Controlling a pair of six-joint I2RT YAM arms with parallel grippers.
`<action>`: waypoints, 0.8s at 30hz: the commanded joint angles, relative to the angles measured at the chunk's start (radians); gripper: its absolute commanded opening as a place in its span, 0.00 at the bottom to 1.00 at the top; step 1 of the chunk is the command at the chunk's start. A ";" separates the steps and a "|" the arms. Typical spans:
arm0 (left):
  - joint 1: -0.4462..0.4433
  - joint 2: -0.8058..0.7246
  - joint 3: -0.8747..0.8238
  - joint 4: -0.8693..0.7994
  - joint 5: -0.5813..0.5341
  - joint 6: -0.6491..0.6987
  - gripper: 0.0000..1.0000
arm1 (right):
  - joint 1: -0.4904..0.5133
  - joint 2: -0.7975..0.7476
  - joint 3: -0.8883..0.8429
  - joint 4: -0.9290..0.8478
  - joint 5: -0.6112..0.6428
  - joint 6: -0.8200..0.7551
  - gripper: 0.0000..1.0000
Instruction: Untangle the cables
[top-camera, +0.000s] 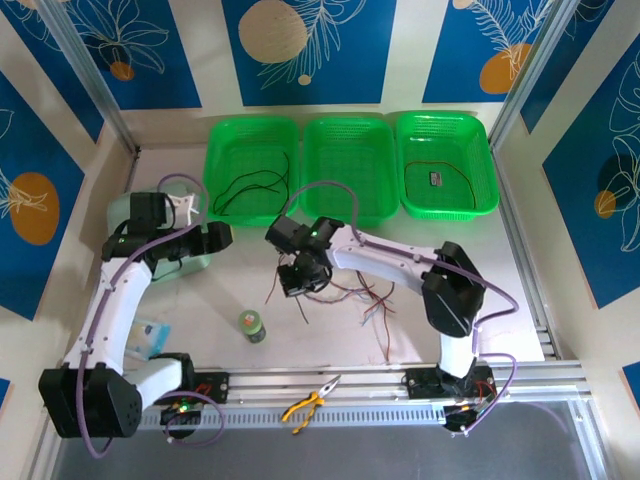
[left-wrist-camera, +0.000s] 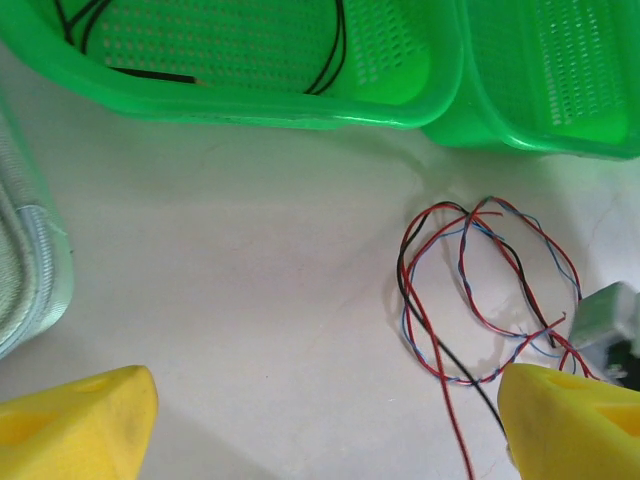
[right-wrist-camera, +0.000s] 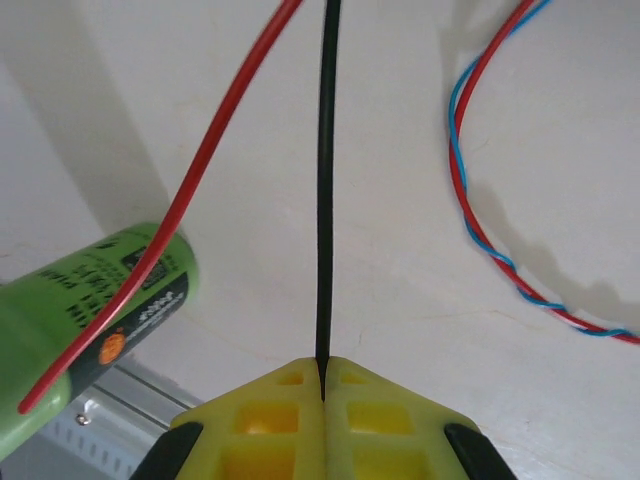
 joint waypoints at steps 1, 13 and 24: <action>-0.014 0.036 0.054 0.000 0.036 -0.004 0.88 | -0.030 -0.090 0.003 -0.005 -0.006 -0.055 0.00; -0.064 0.120 0.199 0.003 0.058 -0.035 0.87 | -0.132 -0.445 -0.048 0.094 0.081 -0.278 0.00; -0.126 0.131 0.209 0.029 0.037 -0.061 0.88 | -0.254 -0.602 -0.018 0.207 0.047 -0.447 0.00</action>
